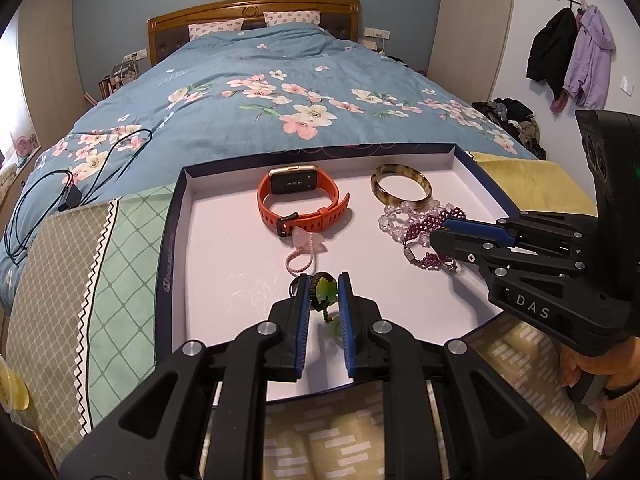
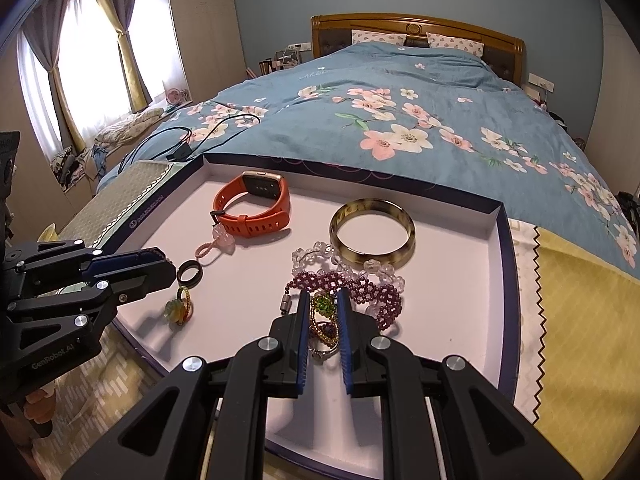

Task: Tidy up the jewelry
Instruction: 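Open both grippers to drop the hair tie and ring into the navy box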

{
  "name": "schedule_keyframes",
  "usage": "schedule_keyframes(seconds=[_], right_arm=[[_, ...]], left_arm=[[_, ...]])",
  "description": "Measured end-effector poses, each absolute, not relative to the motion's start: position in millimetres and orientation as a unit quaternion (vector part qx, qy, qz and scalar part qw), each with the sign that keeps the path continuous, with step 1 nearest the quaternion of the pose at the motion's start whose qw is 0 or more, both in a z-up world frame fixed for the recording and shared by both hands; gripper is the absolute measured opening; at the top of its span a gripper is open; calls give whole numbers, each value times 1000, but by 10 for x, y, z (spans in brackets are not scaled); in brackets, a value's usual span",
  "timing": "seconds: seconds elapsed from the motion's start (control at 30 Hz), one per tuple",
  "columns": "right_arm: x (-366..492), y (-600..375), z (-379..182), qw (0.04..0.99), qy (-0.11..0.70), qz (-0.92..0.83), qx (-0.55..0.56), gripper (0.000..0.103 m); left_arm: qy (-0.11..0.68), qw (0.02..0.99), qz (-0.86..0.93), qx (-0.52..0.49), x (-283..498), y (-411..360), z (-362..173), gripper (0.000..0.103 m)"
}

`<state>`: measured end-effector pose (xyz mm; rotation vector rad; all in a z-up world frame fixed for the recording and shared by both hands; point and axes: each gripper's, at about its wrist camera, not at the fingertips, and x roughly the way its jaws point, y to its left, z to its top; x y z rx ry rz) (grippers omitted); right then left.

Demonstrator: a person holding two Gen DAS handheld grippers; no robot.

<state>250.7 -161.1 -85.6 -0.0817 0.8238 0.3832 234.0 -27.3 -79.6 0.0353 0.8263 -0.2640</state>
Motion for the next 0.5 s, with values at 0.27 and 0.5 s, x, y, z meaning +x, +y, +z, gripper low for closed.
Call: schedule_keyframes(seconds=[0.27,0.5], right_arm=[[2492,-1619,-855,899,397,182,-36,19],[2442,-1674,-803,903,390,181,-26,36]], left_arm=[[415,901,-124,9,2388,-248,-877,15],[405,907,-117,6,2346,-220,-859,38]])
